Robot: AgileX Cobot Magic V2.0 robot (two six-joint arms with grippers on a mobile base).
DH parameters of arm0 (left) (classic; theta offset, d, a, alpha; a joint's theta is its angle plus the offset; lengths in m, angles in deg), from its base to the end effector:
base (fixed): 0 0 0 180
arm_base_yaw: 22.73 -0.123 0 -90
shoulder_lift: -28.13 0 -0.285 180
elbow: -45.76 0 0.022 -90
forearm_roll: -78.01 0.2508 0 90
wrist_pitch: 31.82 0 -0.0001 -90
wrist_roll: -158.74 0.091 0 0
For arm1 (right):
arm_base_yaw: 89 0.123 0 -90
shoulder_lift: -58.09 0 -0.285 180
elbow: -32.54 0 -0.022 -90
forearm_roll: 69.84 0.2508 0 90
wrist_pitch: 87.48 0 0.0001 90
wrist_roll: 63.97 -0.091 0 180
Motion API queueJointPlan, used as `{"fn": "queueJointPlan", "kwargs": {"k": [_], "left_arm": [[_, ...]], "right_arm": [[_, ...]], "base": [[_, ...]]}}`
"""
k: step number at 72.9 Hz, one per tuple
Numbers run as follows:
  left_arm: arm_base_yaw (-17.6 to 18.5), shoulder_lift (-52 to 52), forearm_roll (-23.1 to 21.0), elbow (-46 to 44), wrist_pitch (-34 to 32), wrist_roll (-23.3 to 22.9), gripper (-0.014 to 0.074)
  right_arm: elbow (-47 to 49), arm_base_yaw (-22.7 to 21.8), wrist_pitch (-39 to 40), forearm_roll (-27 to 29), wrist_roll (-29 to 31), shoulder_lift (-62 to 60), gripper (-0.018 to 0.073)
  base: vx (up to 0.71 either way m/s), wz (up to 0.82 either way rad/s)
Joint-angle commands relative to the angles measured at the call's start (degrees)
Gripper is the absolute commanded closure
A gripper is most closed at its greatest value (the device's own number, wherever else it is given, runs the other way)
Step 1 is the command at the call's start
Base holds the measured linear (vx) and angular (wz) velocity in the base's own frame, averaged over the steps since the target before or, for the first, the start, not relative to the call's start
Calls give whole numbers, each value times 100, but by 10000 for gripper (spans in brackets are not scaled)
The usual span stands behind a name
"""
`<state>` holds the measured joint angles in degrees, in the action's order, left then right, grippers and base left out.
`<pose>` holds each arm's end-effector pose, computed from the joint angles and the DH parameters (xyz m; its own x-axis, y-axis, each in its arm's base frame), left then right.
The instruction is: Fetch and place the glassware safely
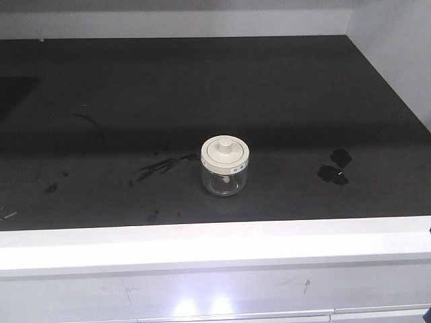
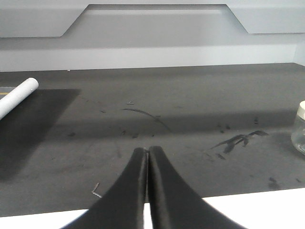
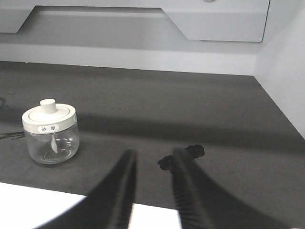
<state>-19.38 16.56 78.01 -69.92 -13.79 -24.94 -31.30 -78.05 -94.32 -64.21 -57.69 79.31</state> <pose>0.0494 -0.0029 0.2563 -0.0719 -0.0601 -0.9956 0.0539 0.9965 -0.0640 0.0717 0.0150 0.2666 -0.0296 -0.0180 -0.9994 -0.2018 0.9794 -0.0117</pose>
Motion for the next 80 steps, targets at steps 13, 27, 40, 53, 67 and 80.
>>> {"fn": "queueJointPlan", "kwargs": {"k": [13,27,40,53,67,80], "left_arm": [[44,-71,-61,-154,-406,-41,603],[44,-71,-61,-154,-406,-41,603],[44,-71,-61,-154,-406,-41,603],[44,-71,-61,-154,-406,-41,603],[44,-71,-61,-154,-406,-41,603],[44,-71,-61,-154,-406,-41,603]], "right_arm": [[230,-8,771,-1,25,131,41],[925,-8,849,-25,51,1178,29],[1646,131,1410,2,-39,2631,29],[2391,999,2182,-218,35,3954,29],[3179,1545,2537,-295,-33,5380,29],[3776,1846,2743,-306,-181,6407,29]], "base": [[0,0],[0,0],[0,0],[0,0],[0,0],[0,0]]}}
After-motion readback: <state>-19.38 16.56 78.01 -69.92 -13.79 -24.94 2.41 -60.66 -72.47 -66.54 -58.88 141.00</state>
